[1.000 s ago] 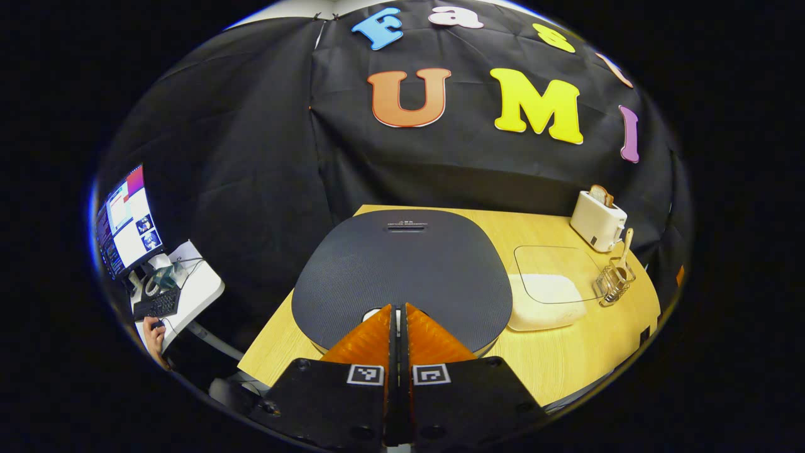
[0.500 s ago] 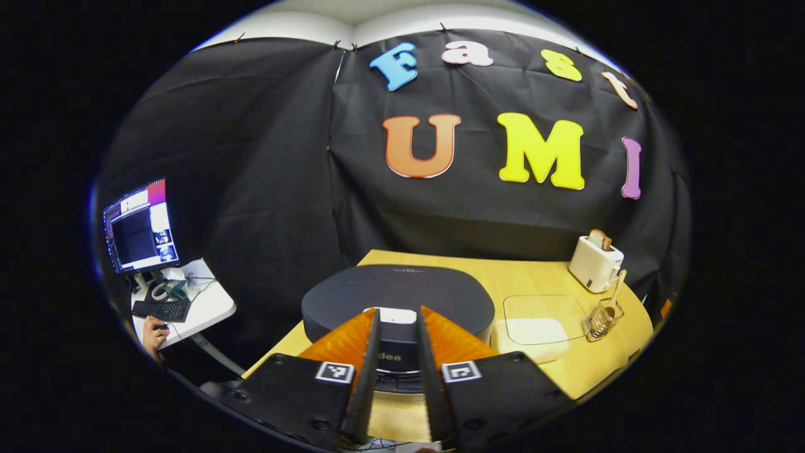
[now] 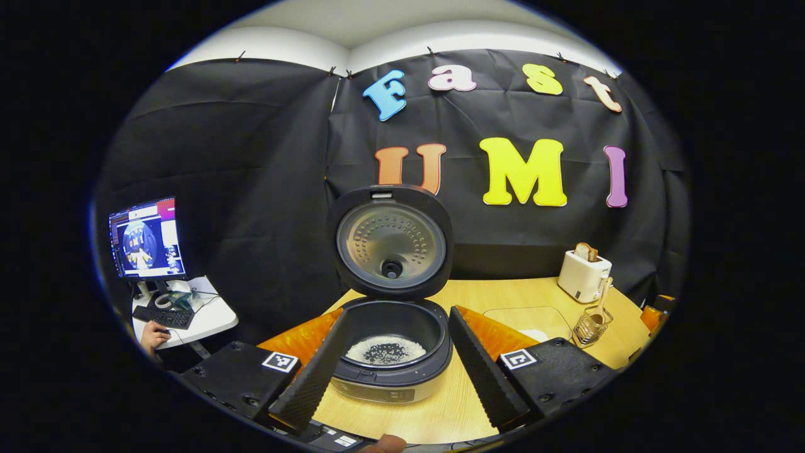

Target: Close the left gripper, press the button to open the rice cooker; take a wooden spoon from the chopstick holder with the right hand, scoop a spoonful of rice and pour it into the rice cooker, then put the wooden spoon back into the chopstick holder.

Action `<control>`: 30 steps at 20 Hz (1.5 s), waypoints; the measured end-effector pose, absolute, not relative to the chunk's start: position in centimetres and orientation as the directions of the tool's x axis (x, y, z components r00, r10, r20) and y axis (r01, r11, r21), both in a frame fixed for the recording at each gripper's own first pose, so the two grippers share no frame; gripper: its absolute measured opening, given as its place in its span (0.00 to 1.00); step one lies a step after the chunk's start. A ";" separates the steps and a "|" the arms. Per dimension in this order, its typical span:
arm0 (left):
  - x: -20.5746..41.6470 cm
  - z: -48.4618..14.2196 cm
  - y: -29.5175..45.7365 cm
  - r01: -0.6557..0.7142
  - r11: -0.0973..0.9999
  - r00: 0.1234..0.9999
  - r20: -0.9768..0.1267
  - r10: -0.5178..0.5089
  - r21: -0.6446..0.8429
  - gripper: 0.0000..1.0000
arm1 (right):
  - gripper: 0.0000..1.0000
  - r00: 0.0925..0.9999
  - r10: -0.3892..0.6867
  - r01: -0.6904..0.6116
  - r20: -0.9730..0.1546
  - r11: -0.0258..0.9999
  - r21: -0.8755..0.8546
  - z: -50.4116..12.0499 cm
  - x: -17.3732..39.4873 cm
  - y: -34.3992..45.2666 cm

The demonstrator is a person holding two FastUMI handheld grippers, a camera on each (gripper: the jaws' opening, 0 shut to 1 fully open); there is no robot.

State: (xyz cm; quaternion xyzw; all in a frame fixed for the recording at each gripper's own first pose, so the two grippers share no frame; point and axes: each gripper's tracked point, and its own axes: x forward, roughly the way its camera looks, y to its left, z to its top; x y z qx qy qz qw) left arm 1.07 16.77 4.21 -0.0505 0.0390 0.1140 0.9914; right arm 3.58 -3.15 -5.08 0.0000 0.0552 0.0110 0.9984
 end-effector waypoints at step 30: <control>-1.3 -1.2 10.0 -0.082 0.993 0.995 -0.054 0.078 -0.081 1.00 | 0.57 0.848 0.014 0.073 -0.530 0.987 0.142 -13.6 26.6 -7.1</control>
